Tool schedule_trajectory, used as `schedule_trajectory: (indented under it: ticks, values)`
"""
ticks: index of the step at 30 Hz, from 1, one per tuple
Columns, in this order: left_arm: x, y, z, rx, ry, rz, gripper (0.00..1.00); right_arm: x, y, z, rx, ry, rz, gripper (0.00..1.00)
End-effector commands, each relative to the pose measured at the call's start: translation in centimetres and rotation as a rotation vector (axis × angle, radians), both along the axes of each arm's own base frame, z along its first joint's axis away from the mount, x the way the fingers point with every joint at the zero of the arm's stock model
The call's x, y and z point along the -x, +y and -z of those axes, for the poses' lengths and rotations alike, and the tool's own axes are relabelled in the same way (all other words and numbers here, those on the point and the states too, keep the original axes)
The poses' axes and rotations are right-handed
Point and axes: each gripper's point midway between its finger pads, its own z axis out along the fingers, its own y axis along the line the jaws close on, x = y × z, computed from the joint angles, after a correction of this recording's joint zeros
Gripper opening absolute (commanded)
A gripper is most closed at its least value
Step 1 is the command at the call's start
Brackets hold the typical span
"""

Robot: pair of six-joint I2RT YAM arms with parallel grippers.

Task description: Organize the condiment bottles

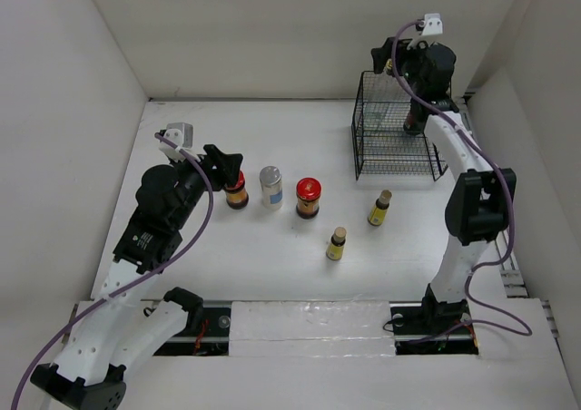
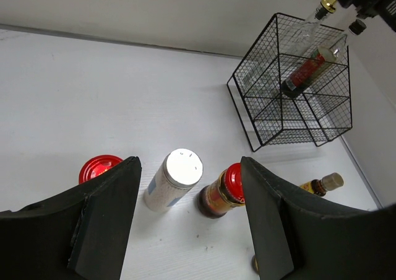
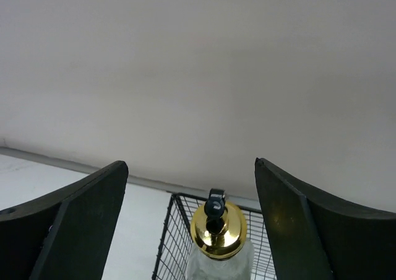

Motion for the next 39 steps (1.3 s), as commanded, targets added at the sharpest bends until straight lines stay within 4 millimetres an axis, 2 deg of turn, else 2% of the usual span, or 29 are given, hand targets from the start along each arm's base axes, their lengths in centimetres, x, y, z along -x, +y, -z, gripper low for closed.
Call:
schedule_trajectory:
  ticks: [1,3,5,6,10,11,12,13,15,16,17,18,19,20,21,23,24,25,26,27,29,30,31,32,34,36,39]
  values:
    - [0.0,-0.1,-0.9,0.007,-0.033,0.005,0.61,2.8,-0.8,-8.7,-0.022,-0.161,0.016,0.89]
    - [0.1,-0.2,-0.9,0.008,-0.033,0.014,0.61,2.9,-1.0,-9.2,-0.024,-0.160,0.025,0.90]
    - [0.3,-0.1,-1.2,0.012,-0.042,0.014,0.61,2.8,-1.2,-8.7,-0.023,-0.140,0.035,0.90]
    - [0.3,-0.1,-1.2,0.012,-0.042,0.014,0.61,3.1,-1.7,-9.5,-0.030,-0.153,0.064,0.93]
    - [0.3,-0.1,-1.2,0.012,-0.042,0.014,0.61,4.6,-2.8,-10.3,-0.040,-0.154,0.118,0.94]
    - [0.3,-0.1,-1.2,0.012,-0.042,0.014,0.61,5.8,-2.2,-11.0,-0.050,-0.151,0.105,0.94]
    - [0.3,-0.1,-1.2,0.012,-0.042,0.014,0.61,6.6,-1.5,-11.4,-0.048,-0.153,0.079,0.90]
    - [0.2,0.1,-1.2,0.011,-0.043,0.002,0.61,7.6,-0.1,-11.8,-0.058,-0.156,0.044,0.73]
    - [0.2,0.1,-1.2,0.011,-0.043,0.002,0.61,10.2,1.9,-11.6,-0.065,-0.147,-0.016,0.50]
    - [0.1,0.2,-1.2,0.011,-0.043,-0.007,0.61,11.6,4.7,-11.3,-0.066,-0.139,-0.079,0.39]
    - [0.1,0.2,-1.2,0.011,-0.043,-0.007,0.61,12.3,6.1,-9.1,-0.059,-0.095,-0.110,0.23]
    - [0.1,0.3,-1.2,0.019,-0.040,-0.017,0.61,13.7,7.6,-8.7,-0.057,-0.077,-0.145,0.19]
    - [0.1,0.3,-1.2,0.019,-0.040,-0.017,0.61,14.1,9.2,-7.2,-0.050,-0.040,-0.178,0.15]
    - [0.2,0.6,-1.4,0.022,-0.049,-0.027,0.62,15.6,12.0,-6.2,-0.046,-0.015,-0.234,0.13]
    - [0.3,0.6,-1.2,0.028,-0.037,-0.028,0.62,16.2,13.5,-3.7,-0.031,0.036,-0.264,0.12]
    - [0.2,0.8,-1.2,0.028,-0.037,-0.040,0.62,17.7,16.6,-0.1,0.000,0.120,-0.353,0.12]
    - [0.4,0.9,-1.5,0.032,-0.045,-0.040,0.63,19.2,18.6,1.2,0.014,0.151,-0.409,0.16]
    - [0.4,0.9,-1.5,0.032,-0.046,-0.040,0.63,19.8,19.3,4.1,0.051,0.222,-0.427,0.20]
    - [0.3,1.1,-1.5,0.031,-0.046,-0.053,0.63,20.3,19.8,5.2,0.076,0.249,-0.433,0.27]
    - [0.1,1.0,-1.2,0.027,-0.038,-0.053,0.63,21.3,20.6,6.5,0.107,0.278,-0.436,0.52]
    - [-0.1,0.9,-0.7,0.018,-0.020,-0.053,0.63,22.6,19.8,9.2,0.179,0.353,-0.388,0.71]
    - [-0.1,1.0,-0.7,0.018,-0.020,-0.062,0.63,22.6,18.7,9.9,0.210,0.372,-0.320,0.78]
    - [-0.1,1.0,-0.7,0.017,-0.020,-0.062,0.63,23.5,18.5,11.3,0.238,0.406,-0.310,0.91]
    - [-0.4,0.9,-0.4,0.012,-0.009,-0.062,0.63,24.2,17.7,12.2,0.261,0.442,-0.295,0.97]
    - [-0.2,0.6,-0.4,0.013,-0.008,-0.042,0.63,25.7,18.2,13.6,0.297,0.489,-0.322,1.00]
    - [-0.3,0.6,-0.6,0.018,-0.018,-0.042,0.63,27.1,17.8,15.6,0.357,0.551,-0.329,1.00]
    - [-0.6,0.5,-0.3,0.013,-0.007,-0.042,0.63,28.5,18.8,16.6,0.395,0.578,-0.358,1.00]
